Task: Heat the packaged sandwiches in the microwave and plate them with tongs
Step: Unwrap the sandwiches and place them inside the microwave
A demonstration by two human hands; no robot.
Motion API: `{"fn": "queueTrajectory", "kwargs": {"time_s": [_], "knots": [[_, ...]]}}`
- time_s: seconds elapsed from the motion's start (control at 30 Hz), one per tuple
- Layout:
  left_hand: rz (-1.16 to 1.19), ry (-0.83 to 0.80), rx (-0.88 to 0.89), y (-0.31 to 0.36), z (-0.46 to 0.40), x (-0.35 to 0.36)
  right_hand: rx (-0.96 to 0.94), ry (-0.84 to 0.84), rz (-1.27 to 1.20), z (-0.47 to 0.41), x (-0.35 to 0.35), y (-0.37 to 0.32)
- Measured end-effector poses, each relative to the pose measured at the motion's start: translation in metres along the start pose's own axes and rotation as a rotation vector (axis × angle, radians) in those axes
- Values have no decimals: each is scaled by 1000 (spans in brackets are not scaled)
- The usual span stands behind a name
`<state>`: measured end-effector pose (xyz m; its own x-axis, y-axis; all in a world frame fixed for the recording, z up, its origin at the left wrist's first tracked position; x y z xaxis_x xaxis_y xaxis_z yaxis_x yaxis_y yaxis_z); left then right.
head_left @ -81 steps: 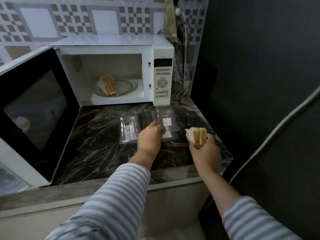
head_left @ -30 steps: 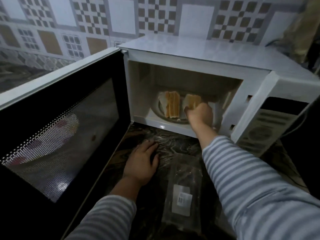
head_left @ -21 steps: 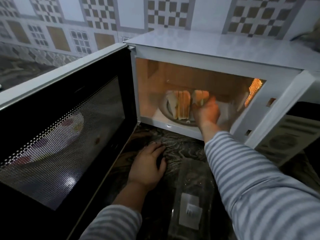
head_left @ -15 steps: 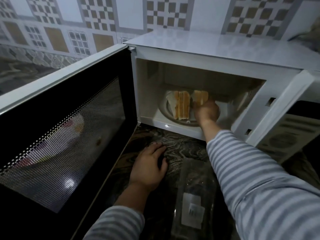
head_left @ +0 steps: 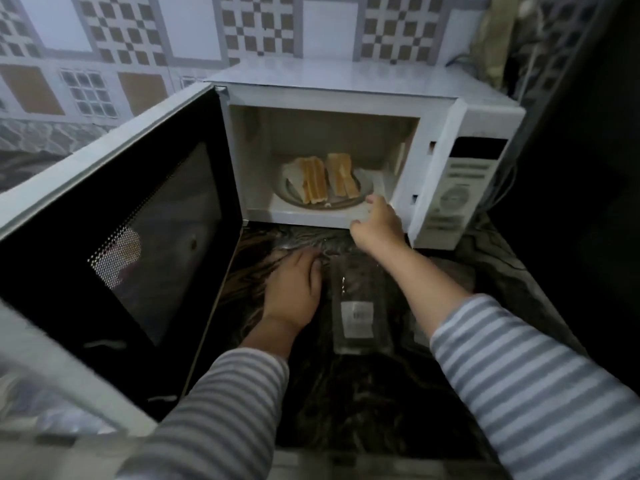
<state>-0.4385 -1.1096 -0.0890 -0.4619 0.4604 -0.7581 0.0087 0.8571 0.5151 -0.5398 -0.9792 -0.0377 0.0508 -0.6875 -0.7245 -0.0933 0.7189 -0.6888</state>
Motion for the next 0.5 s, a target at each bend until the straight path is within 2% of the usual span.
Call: {"fn": "queueTrajectory", "kwargs": {"time_s": [0.33,0.5], "knots": [[257,-149,-46,29,67,-3,115,-57,31,122,-2,55],[251,-262,-213,18,83,11,147,-123,105,139,16,77]]}}
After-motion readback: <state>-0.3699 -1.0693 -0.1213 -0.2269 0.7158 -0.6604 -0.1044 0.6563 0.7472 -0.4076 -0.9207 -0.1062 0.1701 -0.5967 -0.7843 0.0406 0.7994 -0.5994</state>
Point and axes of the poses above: each hand's wrist, its own z-axis away from the middle knuckle, its own x-axis out of the palm, y = z × x, the point moved 10 cm from there along -z, towards the middle knuckle, and after that the axes turned 1 degree about -z, right-handed, at the moved point
